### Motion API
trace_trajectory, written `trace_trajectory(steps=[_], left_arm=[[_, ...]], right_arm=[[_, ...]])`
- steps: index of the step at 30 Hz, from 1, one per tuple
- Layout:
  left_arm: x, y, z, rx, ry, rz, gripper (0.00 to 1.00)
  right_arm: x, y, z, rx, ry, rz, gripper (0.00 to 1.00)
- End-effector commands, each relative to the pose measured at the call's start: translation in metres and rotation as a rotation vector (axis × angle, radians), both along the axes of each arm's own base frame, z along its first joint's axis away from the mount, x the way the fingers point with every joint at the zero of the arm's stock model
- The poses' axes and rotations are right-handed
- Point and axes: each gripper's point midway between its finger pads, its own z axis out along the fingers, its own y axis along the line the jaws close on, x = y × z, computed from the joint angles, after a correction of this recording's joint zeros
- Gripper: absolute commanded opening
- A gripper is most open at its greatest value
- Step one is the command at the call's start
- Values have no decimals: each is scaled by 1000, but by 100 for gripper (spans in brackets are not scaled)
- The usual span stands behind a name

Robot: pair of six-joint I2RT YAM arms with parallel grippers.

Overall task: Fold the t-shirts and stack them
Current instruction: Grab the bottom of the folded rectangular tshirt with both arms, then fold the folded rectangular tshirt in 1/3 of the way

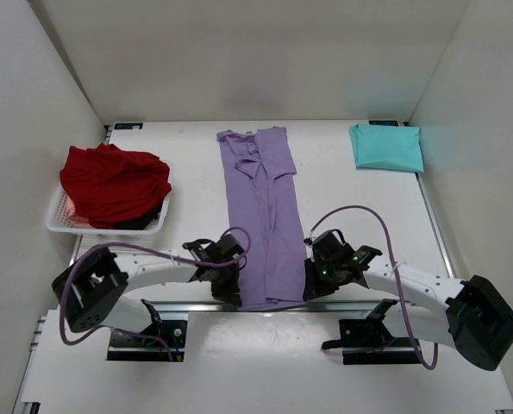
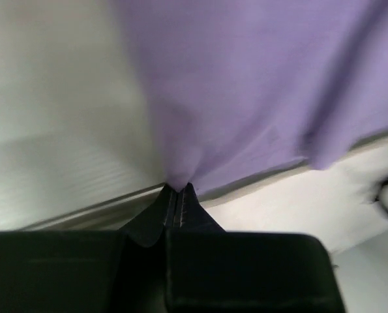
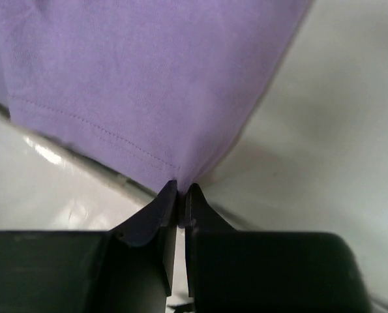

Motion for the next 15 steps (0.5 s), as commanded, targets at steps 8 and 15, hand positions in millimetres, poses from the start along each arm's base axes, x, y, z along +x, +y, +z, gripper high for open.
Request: trace_trajectory(steps=[8,15], left_arm=[[-4,48,26,66,4,50,0],[77,41,68,20,-98,130,0]], right_arm=[[-13,-1,21,38,69,-20,0],[67,0,68,22,-52,-28,0]])
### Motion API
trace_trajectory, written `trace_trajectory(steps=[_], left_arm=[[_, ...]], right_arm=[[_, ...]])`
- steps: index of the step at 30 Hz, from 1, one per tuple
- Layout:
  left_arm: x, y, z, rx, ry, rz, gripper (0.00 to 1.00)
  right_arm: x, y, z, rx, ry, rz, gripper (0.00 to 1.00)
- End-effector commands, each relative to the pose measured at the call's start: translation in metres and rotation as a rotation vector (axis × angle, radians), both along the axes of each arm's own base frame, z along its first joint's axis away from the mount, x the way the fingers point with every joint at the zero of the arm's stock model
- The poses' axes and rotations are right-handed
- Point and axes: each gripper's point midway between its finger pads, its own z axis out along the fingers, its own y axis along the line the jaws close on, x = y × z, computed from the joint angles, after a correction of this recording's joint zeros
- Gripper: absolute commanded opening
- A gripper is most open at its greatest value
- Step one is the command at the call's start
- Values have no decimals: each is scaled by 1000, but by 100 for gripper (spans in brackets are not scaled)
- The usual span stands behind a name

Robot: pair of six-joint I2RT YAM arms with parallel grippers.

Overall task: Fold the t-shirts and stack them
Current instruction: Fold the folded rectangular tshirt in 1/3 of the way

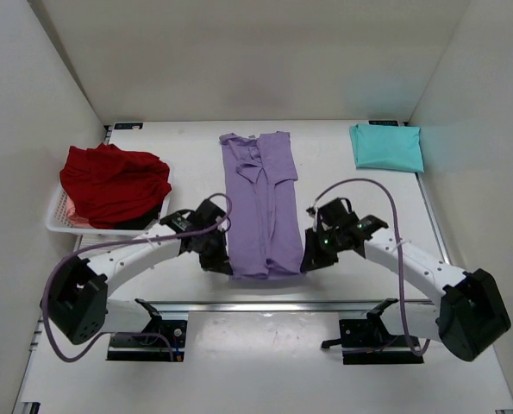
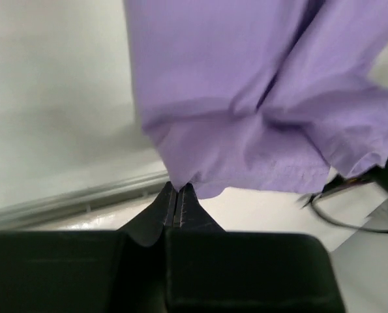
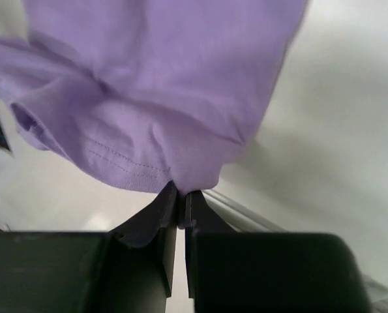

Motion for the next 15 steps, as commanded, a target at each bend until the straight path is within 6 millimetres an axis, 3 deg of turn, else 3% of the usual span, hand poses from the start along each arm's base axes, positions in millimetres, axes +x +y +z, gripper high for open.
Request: trace_trajectory(steps=[1,5,11,13,15], left_arm=[[43,15,15,39,-53,20,0],[94,21,33,33,-112,59,0],[153,24,32,53,-116,82,0],[175,21,40,43,-150,93,0],[190,22,32,53,-131,99,0]], right_arm=[[41,-10,22,-40,-88,12,0],[87,-13,35,-69,-145,14,0],[145,-10,40,-106,-179,12,0],[162,-11,36,-125,-182,11,0],[182,-13,40,-130,-199,-2,0]])
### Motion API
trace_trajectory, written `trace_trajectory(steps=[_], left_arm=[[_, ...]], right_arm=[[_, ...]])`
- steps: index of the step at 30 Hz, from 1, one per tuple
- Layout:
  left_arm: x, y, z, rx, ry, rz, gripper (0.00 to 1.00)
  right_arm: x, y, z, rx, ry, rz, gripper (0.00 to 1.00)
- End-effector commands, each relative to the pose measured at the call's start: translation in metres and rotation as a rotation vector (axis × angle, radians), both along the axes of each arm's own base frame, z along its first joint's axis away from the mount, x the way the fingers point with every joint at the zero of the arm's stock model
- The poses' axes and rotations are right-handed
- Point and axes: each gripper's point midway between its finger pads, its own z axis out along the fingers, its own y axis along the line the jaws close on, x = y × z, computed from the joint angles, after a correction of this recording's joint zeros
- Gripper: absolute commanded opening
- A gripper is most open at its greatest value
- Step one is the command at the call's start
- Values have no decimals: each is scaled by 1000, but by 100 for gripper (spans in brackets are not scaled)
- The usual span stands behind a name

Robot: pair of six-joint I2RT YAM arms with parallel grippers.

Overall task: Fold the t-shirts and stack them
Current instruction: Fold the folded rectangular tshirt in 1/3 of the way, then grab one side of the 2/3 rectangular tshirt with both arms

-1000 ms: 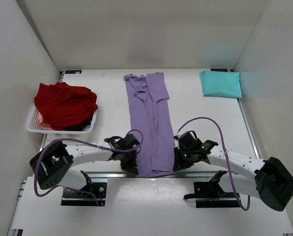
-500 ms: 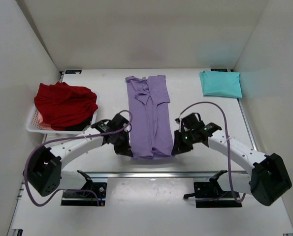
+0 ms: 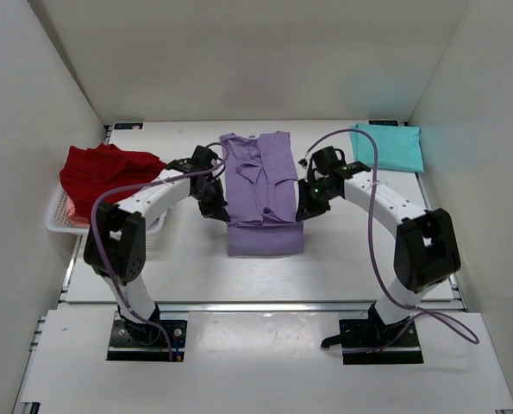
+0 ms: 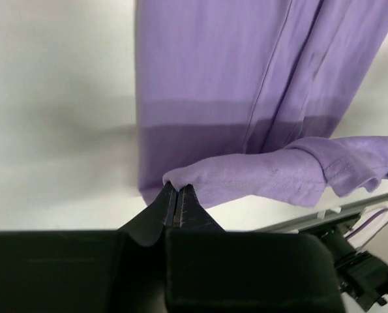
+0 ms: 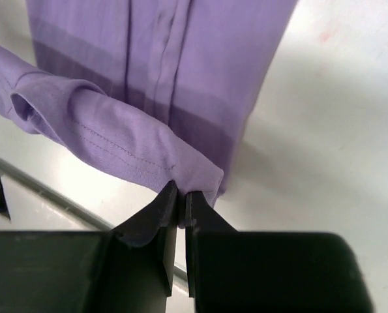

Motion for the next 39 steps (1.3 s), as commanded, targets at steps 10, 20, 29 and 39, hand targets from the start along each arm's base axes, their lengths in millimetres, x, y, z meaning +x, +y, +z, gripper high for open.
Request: trace_trajectory(steps=[10,20,29,39], left_arm=[[92,29,-1,35,-55,113,35],[80,28,12,-17,-93,120,41],[-16,-3,-22,-107,-32,116,50],[-18,-12,-41,-112,-99,183,54]], right_arm=[[114,-12,2,-42,-101,-89,19],[87,-34,3,-59,-137,-201,46],[2,-25,-33,122,-4,-242,47],[-14,-2,-64,200,64,-237,55]])
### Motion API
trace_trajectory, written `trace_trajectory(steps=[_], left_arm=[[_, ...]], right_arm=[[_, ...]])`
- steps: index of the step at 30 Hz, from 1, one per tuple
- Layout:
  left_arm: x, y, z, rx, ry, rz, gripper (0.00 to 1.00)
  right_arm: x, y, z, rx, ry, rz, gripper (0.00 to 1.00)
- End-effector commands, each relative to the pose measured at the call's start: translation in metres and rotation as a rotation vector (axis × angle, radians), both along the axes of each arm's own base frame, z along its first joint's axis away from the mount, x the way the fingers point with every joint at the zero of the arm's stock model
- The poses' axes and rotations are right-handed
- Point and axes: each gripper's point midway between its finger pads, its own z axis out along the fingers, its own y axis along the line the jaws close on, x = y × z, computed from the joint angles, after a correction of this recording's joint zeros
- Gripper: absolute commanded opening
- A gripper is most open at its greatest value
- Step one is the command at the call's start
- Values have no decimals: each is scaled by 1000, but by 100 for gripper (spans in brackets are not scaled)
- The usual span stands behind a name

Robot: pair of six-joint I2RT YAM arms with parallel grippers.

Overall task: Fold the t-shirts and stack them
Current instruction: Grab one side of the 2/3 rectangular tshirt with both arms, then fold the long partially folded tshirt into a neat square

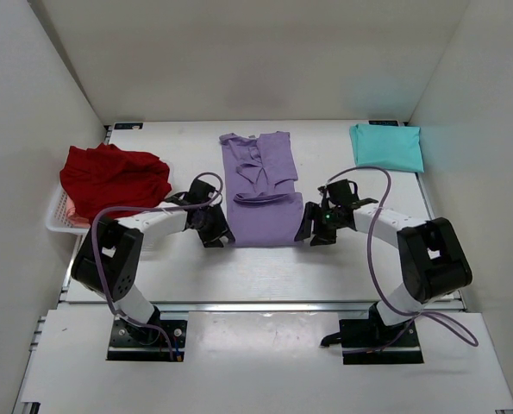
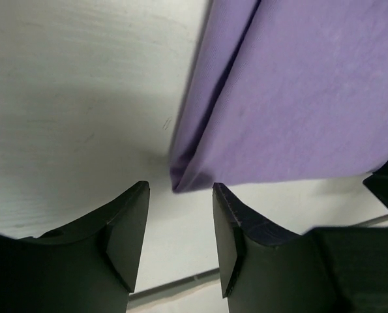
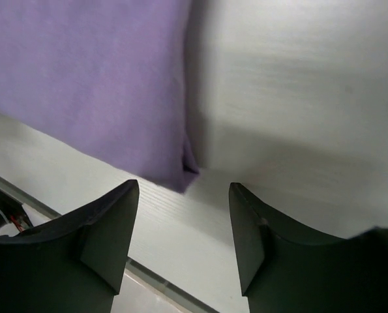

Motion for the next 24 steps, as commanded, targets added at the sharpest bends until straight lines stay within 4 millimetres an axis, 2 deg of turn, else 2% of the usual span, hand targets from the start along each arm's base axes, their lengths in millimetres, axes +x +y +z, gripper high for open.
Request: trace_trajectory(steps=[1,6,7,8,9,10,11,12,13,15,16,18,20,21,22,24], left_arm=[[23,-14,12,-35,-122,54,55],[31,-19,-1,-27,-121,89,56],[35,-20,-3,-37,-127,103,52],[36,-23,-4,-38,-134,97,38],[36,-25,-6,-40,-130,97,26],[33,-25,-10,-43,-113,90,3],[31,-24,-8,-36,-110,83,0],[23,-20,-14,-21,-85,77,0],[17,-17,-10,-23,-91,80,0],[8,-15,17,-62,-122,81,0],[-2,-10,18,-51,-115,81,0],[-9,-3,52,-68,-202,83,0],[-25,9,59,-61,-207,87,0],[-32,13,65,-78,-202,101,0],[-47,17,55,-77,-159,89,0],[-68,19,54,-85,-150,66,0]], right_arm=[[23,19,8,73,-75,0,56],[26,28,-2,72,-37,19,57],[22,30,-6,71,-19,24,56],[23,33,-5,73,-20,25,54],[19,33,-12,68,1,33,42],[17,36,-11,76,12,39,27],[14,33,-14,73,29,37,21],[8,33,-16,69,46,43,3],[3,33,-10,60,47,47,0],[6,29,11,37,-5,62,0],[8,30,33,33,-54,79,0],[8,29,61,3,-144,102,0],[0,23,79,13,-180,103,0],[-3,20,81,28,-177,100,0],[-15,18,75,39,-141,112,0],[-32,16,67,63,-108,130,0]])
